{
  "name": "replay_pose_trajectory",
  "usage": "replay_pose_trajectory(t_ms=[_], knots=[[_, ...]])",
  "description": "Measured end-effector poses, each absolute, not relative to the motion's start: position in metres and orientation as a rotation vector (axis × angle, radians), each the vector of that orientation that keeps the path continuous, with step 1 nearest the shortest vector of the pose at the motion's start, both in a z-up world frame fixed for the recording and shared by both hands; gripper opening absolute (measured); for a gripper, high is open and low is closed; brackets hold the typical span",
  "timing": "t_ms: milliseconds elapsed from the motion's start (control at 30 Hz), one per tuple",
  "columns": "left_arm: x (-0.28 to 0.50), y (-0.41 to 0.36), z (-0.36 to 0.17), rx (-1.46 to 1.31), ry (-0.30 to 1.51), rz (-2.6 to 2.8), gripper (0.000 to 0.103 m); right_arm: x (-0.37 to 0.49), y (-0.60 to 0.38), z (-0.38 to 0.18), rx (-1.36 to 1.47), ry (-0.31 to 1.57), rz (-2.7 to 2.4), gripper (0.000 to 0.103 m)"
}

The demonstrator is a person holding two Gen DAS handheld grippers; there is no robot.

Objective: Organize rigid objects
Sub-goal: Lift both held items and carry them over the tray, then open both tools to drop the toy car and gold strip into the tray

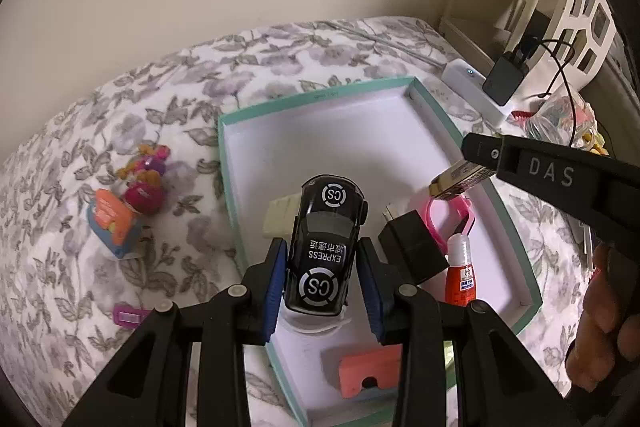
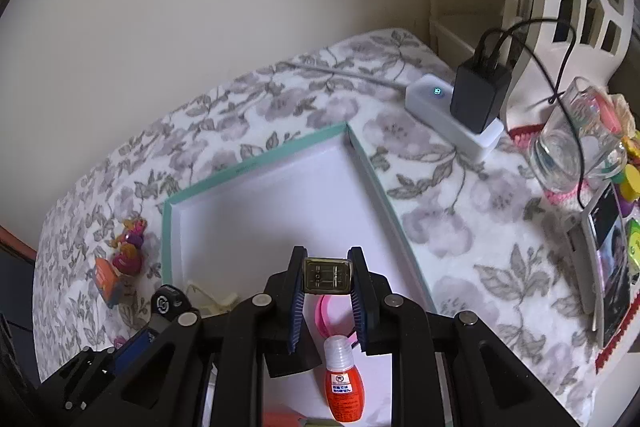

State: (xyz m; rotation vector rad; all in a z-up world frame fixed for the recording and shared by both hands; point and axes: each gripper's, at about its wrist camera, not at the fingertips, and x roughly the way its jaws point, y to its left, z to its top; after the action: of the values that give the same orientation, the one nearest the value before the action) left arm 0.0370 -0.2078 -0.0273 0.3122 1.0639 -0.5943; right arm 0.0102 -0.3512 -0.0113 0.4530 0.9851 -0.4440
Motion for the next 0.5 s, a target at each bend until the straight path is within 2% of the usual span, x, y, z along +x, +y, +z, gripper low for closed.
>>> replay_pose_trajectory(t_ms=[267, 367, 500], knots=[[0.033, -0.214, -0.036, 0.341, 1.067, -0.592, 0.038, 0.013, -0.342, -0.015, 0.430, 1.027, -0.424, 0.025], [0.034, -0.212, -0.034, 0.333, 1.070, -0.594, 0.055, 0.013, -0.340, -0.015, 0.419, 1.041, -0.428, 0.025], [0.036, -0.208, -0.031, 0.314, 1.069, -0.590, 0.057, 0.013, -0.339, -0.014, 0.410, 1.051, -0.428, 0.026]])
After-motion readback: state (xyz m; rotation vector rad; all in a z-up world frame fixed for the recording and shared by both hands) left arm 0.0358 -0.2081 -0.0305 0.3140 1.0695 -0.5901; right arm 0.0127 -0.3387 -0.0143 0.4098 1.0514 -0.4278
